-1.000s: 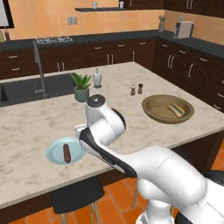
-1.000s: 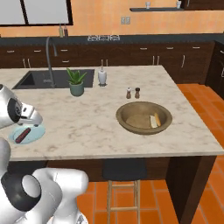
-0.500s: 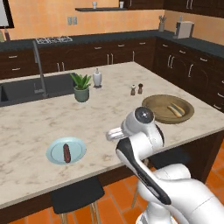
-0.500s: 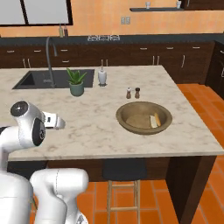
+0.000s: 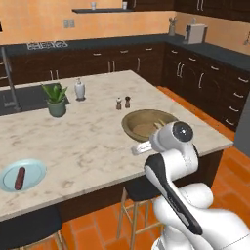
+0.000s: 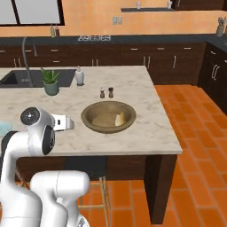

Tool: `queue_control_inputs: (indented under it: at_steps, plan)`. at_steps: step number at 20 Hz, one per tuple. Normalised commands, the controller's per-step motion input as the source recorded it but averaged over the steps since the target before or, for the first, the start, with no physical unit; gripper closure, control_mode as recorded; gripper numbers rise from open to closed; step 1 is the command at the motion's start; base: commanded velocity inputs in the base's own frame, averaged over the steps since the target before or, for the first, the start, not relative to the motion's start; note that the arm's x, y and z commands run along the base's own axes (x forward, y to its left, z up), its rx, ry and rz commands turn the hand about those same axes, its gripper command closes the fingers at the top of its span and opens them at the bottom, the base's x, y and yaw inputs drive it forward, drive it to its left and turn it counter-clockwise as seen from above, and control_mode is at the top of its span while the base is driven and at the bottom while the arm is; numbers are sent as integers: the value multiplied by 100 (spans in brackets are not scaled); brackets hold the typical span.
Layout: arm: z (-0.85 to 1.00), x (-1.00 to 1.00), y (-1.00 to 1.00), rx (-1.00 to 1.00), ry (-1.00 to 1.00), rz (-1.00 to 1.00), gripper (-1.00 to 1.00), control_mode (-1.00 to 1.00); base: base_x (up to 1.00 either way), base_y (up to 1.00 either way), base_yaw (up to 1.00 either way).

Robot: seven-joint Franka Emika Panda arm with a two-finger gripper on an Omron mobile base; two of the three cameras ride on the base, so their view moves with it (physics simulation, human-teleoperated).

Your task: Place one bun and one sausage from the bowl on each plate.

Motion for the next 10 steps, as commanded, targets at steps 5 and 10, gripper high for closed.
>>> queue_control_inputs:
  at_steps: [5,10]
  plan:
    - [0,0,0,0,0,0,-100,100,0,-100,0]
    - [0,0,0,0,0,0,-100,100,27,-85,0]
